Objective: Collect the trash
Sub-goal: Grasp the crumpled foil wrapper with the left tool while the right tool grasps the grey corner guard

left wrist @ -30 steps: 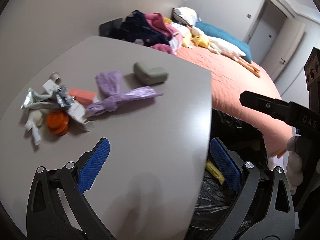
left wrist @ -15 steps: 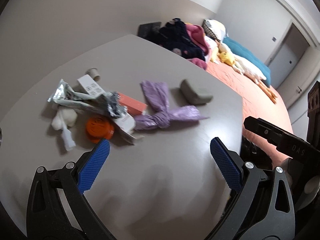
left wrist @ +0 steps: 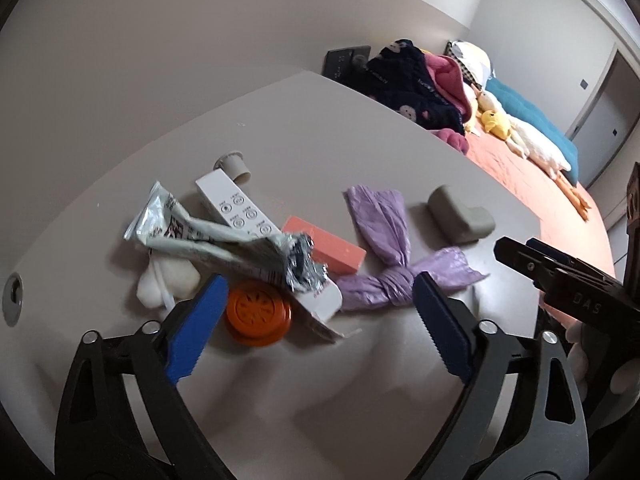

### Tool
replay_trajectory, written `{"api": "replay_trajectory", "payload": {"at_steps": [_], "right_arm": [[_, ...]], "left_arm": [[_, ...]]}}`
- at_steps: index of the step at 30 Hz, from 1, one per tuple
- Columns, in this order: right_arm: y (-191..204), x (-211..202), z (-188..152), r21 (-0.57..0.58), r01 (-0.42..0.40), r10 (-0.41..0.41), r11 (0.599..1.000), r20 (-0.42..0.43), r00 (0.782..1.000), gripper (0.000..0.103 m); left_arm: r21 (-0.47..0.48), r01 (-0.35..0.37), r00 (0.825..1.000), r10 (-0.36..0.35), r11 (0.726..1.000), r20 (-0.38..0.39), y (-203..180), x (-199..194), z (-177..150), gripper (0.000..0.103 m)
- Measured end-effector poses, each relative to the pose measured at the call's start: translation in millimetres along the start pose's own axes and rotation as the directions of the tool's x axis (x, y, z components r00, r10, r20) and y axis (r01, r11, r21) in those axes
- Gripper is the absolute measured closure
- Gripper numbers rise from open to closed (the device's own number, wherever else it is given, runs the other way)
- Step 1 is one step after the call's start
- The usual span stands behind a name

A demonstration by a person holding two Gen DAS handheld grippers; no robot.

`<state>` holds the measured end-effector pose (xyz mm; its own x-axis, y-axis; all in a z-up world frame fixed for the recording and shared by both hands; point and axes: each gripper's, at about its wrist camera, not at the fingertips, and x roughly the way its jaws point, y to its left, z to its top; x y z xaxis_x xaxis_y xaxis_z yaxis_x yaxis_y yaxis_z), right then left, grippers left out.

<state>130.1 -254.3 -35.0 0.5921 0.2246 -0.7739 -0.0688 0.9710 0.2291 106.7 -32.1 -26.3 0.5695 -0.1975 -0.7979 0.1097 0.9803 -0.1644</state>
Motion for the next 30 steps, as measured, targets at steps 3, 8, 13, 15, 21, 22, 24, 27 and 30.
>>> {"api": "replay_trajectory", "payload": {"at_steps": [3, 8, 13, 15, 21, 22, 24, 27, 30], "right_arm": [[1, 12, 7, -0.009, 0.018, -0.018, 1.0, -0.001, 1.0, 0.024], [-1, 29, 18, -0.016, 0.057, -0.057, 0.998, 0.004, 0.998, 0.021], [-2, 45, 23, -0.042, 0.08, -0.08, 0.996, -0.001, 0.997, 0.019], [-1, 51, 23, -0.058, 0.087, -0.088, 0.995, -0.009, 0.996, 0.019], [-3, 65, 20, -0.091, 0.086, -0.09, 0.992, -0.042, 0.995, 0.04], [-5, 67, 20, -0.084, 0.058, -0.063, 0.995, -0.059, 0.996, 0.04], [-6, 66, 19, -0.073, 0.056, -0.06, 0.996, -0.056, 0.997, 0.041], [-9, 64, 20, -0.054, 0.045, -0.048, 0.998, -0.055, 0.997, 0.042], [-12, 57, 19, -0.039, 0.036, -0.037, 0.999, -0.045, 0.998, 0.042]], "left_arm": [[0.003, -0.006, 1.0, 0.006, 1.0, -0.015, 0, 8, 6, 0.022], [0.014, -0.032, 0.999, 0.033, 0.999, -0.027, -3, 18, 12, 0.03], [-0.009, -0.052, 0.997, 0.052, 0.999, -0.051, 1, 28, 12, 0.043], [-0.021, -0.059, 0.997, 0.058, 0.998, -0.048, 4, 29, 12, 0.054], [-0.09, 0.001, 0.999, -0.005, 0.996, -0.047, 19, 29, 14, 0.081], [-0.094, 0.002, 0.999, -0.006, 0.996, -0.044, 20, 29, 14, 0.082], [-0.099, 0.005, 0.999, -0.009, 0.995, -0.038, 21, 27, 13, 0.087], [-0.091, 0.003, 1.0, -0.005, 0.996, -0.027, 20, 21, 11, 0.09], [-0.073, 0.001, 1.0, -0.002, 0.997, -0.009, 17, 14, 11, 0.09]]}}
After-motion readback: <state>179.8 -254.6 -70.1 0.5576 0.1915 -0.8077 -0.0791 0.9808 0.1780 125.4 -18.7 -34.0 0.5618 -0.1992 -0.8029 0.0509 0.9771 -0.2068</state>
